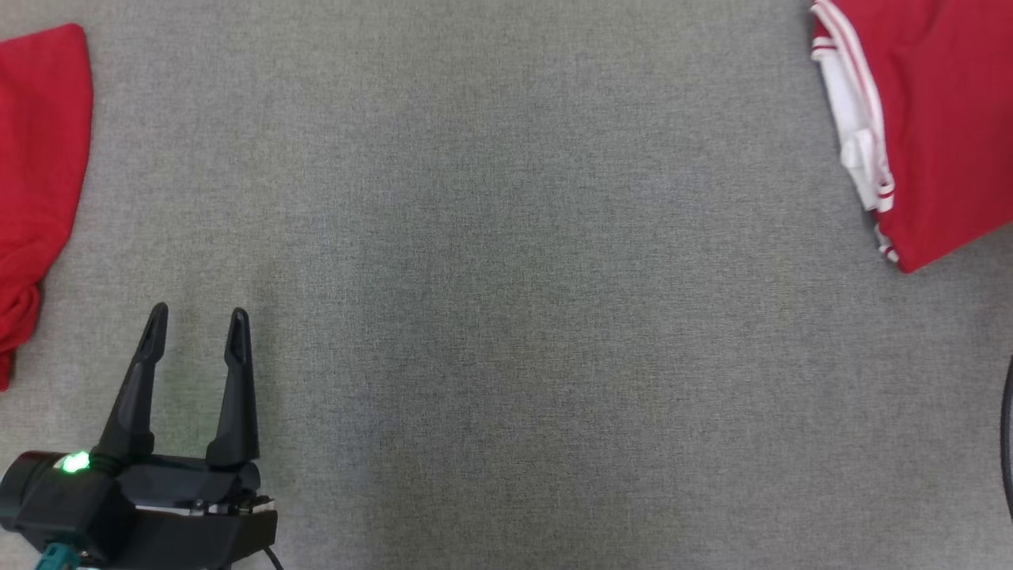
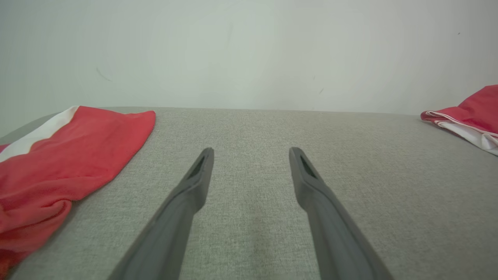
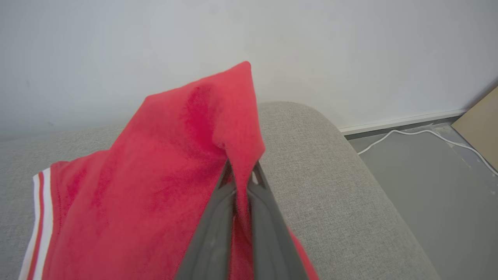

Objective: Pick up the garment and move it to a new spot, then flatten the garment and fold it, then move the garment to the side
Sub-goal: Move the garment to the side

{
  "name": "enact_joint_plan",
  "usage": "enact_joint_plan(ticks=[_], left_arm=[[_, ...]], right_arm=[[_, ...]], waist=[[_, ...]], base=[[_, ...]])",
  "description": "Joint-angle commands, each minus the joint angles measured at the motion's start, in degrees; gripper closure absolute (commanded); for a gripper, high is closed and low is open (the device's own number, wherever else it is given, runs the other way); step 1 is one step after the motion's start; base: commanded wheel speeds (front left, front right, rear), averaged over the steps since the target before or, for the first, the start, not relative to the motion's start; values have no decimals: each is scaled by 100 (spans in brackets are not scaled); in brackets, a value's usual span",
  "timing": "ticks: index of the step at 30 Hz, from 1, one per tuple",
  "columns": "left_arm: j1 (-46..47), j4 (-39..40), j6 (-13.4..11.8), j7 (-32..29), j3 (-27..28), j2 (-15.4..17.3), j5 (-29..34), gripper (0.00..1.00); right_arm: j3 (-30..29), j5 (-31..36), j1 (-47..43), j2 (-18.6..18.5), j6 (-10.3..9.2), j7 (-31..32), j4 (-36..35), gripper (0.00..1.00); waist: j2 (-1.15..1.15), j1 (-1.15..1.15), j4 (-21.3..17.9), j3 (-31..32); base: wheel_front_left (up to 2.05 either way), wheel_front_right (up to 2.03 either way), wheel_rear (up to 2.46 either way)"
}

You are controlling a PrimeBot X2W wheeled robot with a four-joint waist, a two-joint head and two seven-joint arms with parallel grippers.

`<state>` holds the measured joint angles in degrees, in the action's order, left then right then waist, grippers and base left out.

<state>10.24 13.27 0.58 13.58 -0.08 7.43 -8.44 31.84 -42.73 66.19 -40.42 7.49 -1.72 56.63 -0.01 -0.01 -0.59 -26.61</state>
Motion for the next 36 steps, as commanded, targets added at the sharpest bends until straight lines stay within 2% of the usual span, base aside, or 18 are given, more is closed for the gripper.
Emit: enact_joint_plan(ticks=[1, 13, 14, 15, 16, 25, 30, 36], left_arm=[[20, 54, -18, -15, 17, 58, 5, 0], [-53, 274, -65, -70, 52, 157, 3, 0], [-51, 274, -71, -68, 49, 159, -1, 0], [-52, 268, -79, -64, 47, 161, -4, 0], [-52, 257, -87, -55, 48, 161, -10, 0], [-81, 26, -128, 27, 5, 75, -88, 0], [-198, -150, -168, 87, 32, 3, -170, 0], [-388, -391, -211, 127, 91, -82, -248, 0]], right_arm=[[40, 14, 95, -84, 0, -52, 87, 100], [319, 308, 454, -97, -2, -299, 588, 100], [336, 337, 499, -88, -2, -325, 648, 85], [356, 371, 529, -69, -2, -366, 692, 51], [374, 396, 549, -46, -2, -391, 741, 0], [521, 644, 712, 99, -2, -792, 1020, 0], [433, 350, 495, 383, -2, -1134, 742, 0], [428, 107, 28, 649, -2, -1329, 37, 0]], waist=[[1, 1, 24, -40], [1, 1, 22, -178], [1, 1, 22, -184], [1, 1, 19, -186], [1, 1, 16, -185], [1, 1, -22, 140], [1, 1, -114, 512], [1, 1, -230, 1004]], base=[[0, 0, 0], [0, 0, 0], [0, 0, 0], [0, 0, 0], [0, 0, 0], [0, 0, 0], [0, 0, 0], [0, 0, 0]])
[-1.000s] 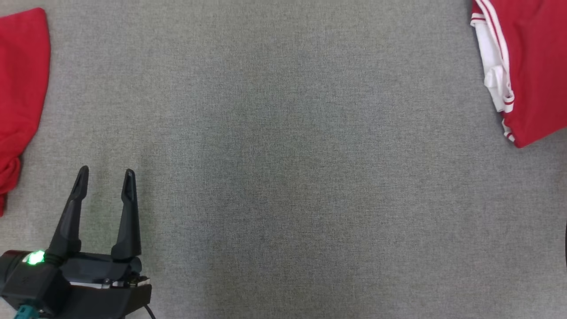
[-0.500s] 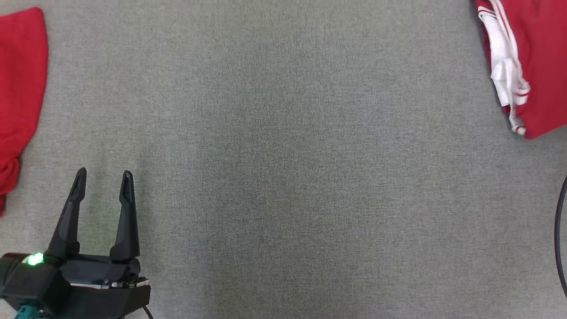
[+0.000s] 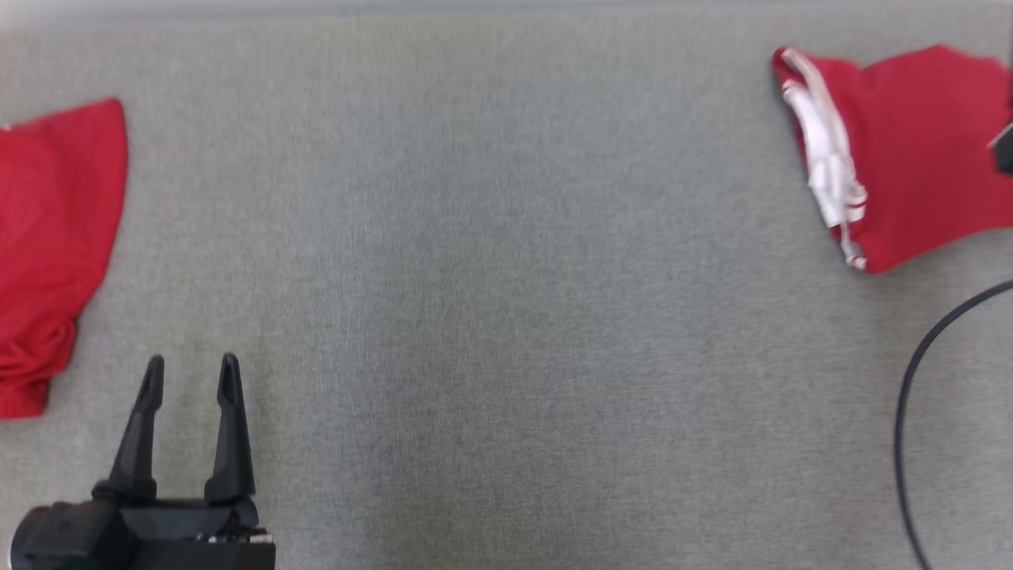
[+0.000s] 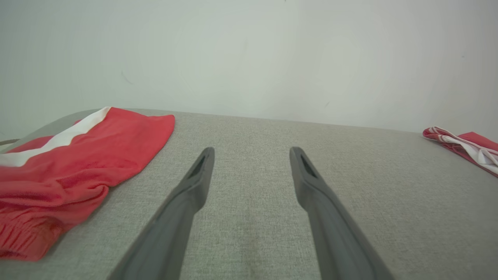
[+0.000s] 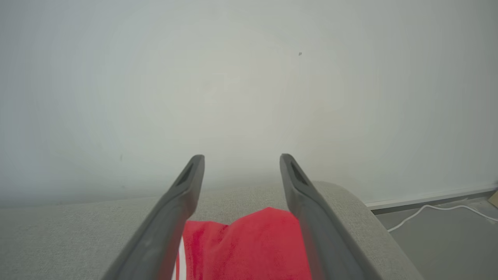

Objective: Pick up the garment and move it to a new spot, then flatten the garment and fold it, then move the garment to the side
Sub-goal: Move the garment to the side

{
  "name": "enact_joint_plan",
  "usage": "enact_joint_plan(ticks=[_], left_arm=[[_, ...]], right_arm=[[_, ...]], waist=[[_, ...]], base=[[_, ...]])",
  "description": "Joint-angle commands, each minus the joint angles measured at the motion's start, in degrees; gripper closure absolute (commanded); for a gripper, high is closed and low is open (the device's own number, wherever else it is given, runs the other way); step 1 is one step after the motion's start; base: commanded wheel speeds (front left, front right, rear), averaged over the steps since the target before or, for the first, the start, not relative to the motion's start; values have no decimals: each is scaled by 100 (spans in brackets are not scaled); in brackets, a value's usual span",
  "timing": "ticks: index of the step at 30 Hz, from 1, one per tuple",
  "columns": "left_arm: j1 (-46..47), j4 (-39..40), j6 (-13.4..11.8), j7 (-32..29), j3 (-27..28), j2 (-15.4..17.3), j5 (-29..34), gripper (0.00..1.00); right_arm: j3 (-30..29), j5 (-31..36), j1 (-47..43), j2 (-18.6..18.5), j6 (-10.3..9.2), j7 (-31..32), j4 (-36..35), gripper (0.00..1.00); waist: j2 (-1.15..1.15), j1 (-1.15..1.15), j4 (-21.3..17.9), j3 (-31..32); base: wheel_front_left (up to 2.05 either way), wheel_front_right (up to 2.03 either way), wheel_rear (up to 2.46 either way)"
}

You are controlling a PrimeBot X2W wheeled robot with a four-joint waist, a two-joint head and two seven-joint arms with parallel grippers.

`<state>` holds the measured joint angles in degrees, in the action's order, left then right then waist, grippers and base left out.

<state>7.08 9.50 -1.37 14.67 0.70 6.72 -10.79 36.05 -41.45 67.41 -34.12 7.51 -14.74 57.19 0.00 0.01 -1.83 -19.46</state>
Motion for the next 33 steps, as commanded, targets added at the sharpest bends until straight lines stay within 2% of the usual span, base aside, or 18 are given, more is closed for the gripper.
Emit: enact_joint_plan(ticks=[1, 5, 11, 20, 25, 33], left_arm=[[-117, -52, -22, 25, 21, -16, -20, 0], [-279, -159, -57, 44, 94, -46, -66, 0], [-546, -238, -88, 47, 162, -95, -88, 0], [-892, -345, -117, 50, 158, -124, -68, 0], [-1034, -378, -169, 50, 185, -130, -94, 0], [-1209, -389, -247, 51, 251, -136, -135, 0]], right_arm=[[-15, -59, -203, 45, -4, -40, -152, 0], [-401, -144, -728, 163, -4, -53, -817, 0], [-948, 249, -1798, 517, -4, -45, -1747, 0], [-1158, 798, -3050, 1022, -4, -46, -2600, 0], [-1251, 1014, -3601, 1187, -4, -46, -2930, 0], [-1604, 1795, -4629, 1588, -4, 46, -3740, 0]], waist=[[0, -1, -120, 368], [0, -1, -172, 702], [0, -1, -215, 1164], [0, -1, -218, 1719], [0, -1, -211, 1898], [0, -1, -229, 2010]], base=[[0, 0, 0], [0, 0, 0], [0, 0, 0], [0, 0, 0], [0, 0, 0], [0, 0, 0]])
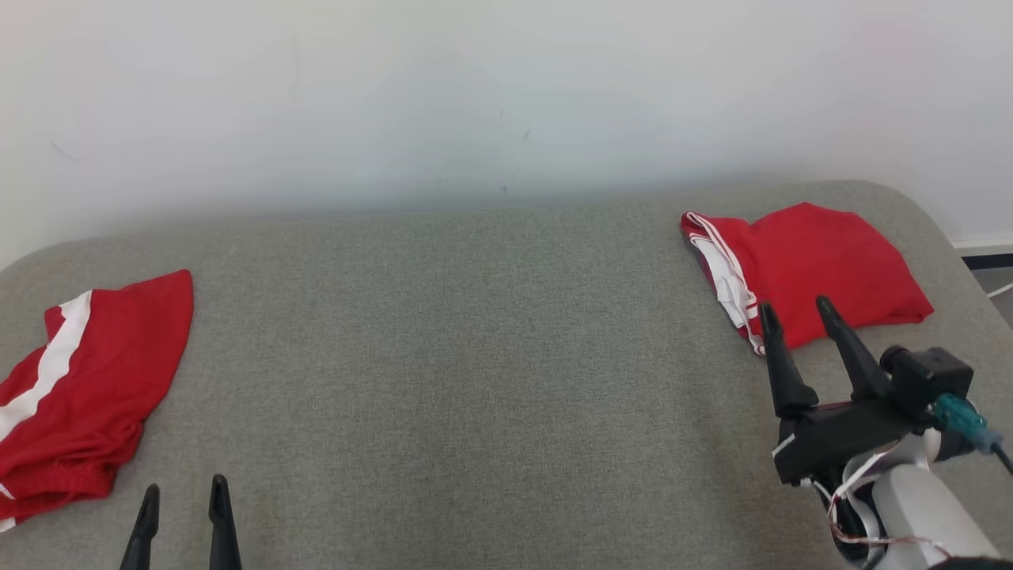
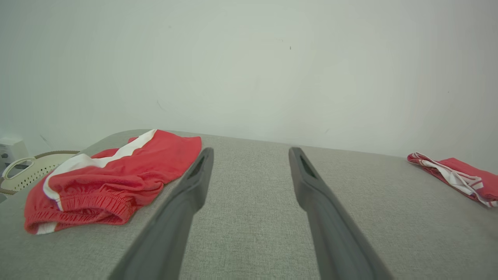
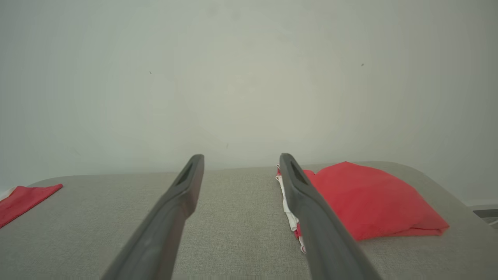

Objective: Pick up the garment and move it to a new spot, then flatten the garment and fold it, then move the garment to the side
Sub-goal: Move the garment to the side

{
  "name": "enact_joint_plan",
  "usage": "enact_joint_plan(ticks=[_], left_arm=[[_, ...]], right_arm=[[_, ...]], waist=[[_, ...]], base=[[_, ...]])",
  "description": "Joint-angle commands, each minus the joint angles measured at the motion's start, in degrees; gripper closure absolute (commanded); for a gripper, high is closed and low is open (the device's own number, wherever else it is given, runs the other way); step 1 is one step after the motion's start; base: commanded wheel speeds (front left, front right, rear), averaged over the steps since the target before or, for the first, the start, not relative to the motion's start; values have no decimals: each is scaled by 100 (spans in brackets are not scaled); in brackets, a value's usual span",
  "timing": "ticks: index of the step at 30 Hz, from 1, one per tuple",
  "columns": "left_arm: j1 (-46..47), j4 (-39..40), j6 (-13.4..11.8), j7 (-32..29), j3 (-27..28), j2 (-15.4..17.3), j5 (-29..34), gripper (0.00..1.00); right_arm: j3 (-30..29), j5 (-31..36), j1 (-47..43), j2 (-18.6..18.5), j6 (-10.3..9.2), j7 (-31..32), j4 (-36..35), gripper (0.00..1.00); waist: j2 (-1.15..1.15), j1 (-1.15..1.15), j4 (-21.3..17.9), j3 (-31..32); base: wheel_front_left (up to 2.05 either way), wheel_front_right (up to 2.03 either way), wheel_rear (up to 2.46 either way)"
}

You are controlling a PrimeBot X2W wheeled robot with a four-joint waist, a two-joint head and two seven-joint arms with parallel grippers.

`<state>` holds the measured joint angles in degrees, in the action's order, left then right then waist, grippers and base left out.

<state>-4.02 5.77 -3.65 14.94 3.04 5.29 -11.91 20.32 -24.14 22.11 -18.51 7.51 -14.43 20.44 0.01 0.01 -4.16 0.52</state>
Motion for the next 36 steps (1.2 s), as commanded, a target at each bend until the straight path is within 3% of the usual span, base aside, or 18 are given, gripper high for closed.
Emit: enact_joint_plan(ticks=[1, 17, 27, 36], left_arm=[[-105, -19, -25, 25, 22, 6, -27, 0], [-253, -197, -157, -14, 62, 88, 37, 0], [-217, -298, -115, -267, -101, 181, 79, 0], [-174, -314, -164, -293, -104, 231, 81, 0]], right_arm=[[-82, 146, -225, 93, -4, 29, -173, 0], [-787, 1125, -1831, 850, -4, 581, -1510, 0], [-927, 1275, -2283, 1165, -4, 861, -1804, 0], [-930, 1299, -2296, 1235, -4, 969, -1861, 0]], waist=[[-1, -1, 2, 22], [-1, -1, -74, 149], [-1, -1, -80, 154], [-1, -1, -104, 139]], base=[[0, 0, 0], [0, 0, 0], [0, 0, 0], [0, 0, 0]])
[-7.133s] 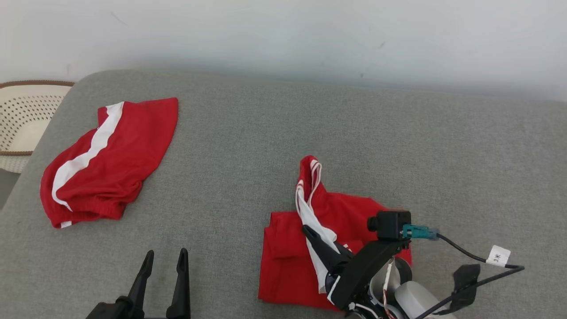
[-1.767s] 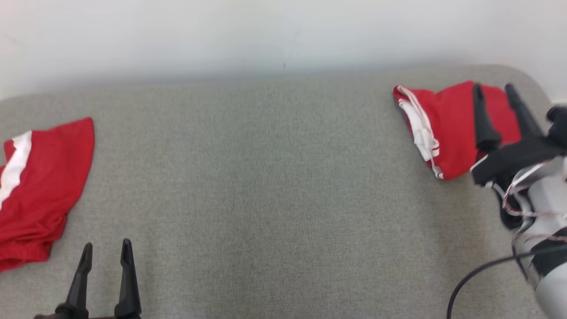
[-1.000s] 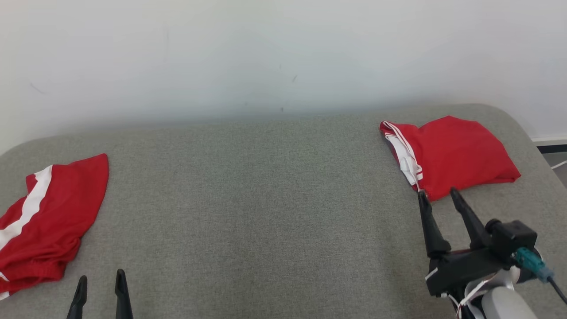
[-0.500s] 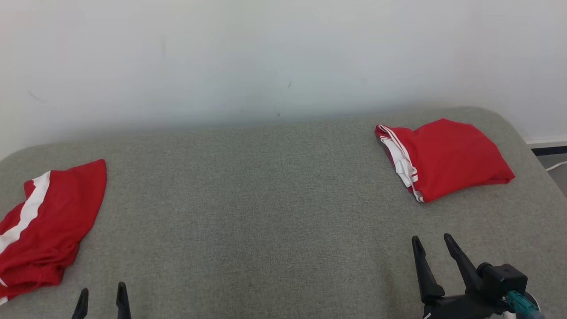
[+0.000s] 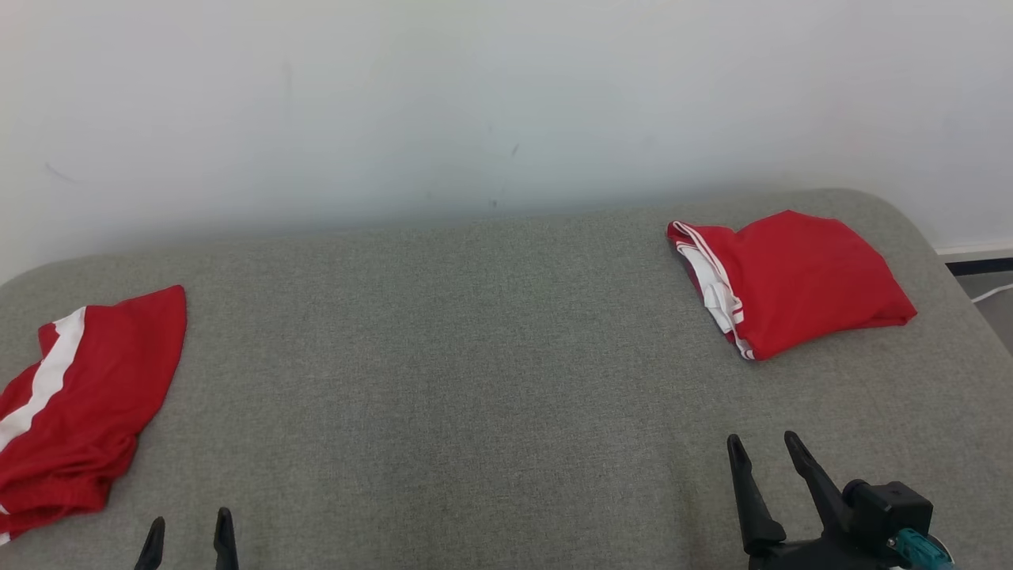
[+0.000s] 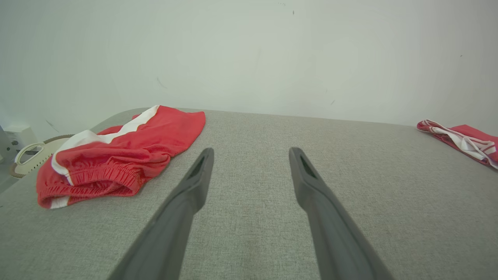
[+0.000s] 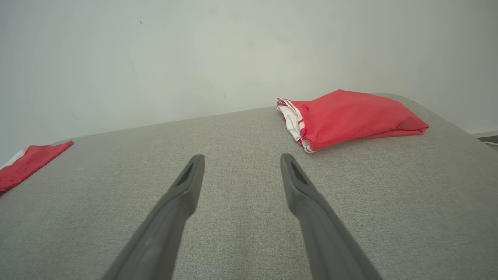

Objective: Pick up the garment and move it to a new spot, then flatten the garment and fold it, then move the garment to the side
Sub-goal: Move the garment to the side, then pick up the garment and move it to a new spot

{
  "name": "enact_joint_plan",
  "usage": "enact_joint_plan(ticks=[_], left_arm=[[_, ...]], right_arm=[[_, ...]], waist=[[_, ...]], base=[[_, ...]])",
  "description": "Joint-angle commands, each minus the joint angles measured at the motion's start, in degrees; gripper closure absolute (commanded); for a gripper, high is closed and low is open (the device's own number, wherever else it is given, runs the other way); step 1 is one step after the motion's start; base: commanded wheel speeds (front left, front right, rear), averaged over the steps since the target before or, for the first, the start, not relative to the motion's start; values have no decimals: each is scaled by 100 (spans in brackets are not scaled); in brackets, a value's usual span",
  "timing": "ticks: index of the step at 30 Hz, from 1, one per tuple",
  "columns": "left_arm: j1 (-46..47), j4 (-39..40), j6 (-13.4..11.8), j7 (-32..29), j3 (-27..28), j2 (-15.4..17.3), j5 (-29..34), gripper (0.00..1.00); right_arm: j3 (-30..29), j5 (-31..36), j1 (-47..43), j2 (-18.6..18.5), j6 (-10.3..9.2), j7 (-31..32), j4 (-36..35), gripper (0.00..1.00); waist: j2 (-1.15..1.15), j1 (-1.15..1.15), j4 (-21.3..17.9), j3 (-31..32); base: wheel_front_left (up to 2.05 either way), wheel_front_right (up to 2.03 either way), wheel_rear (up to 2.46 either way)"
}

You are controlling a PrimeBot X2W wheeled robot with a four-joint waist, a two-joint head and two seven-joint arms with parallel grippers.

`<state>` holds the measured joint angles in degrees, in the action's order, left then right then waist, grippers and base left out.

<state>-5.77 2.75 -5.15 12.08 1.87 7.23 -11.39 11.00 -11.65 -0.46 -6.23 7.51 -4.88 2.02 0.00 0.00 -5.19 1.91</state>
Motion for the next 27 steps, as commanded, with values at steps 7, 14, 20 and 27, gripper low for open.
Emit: enact_joint_plan(ticks=[7, 14, 20, 27], left_arm=[[10, -17, -42, -18, -11, 51, -26, 0], [-25, -9, -62, -9, -13, 76, -56, 0], [-63, -1, -99, -13, -3, 92, -74, 0], [-77, -18, -146, -29, 16, 104, -124, 0]], right_arm=[[-39, 27, -35, 1, -4, 40, 7, 0], [-60, 49, -57, 24, -4, 47, 12, 0], [-55, 9, -68, 22, -4, 29, 31, 0], [-87, -21, -109, 35, -4, 31, 60, 0]], waist=[[0, 0, -4, -2], [0, 0, -2, 10], [0, 0, 9, 32], [0, 0, 192, 46]], base=[[0, 0, 0], [0, 0, 0], [0, 0, 0], [0, 0, 0]])
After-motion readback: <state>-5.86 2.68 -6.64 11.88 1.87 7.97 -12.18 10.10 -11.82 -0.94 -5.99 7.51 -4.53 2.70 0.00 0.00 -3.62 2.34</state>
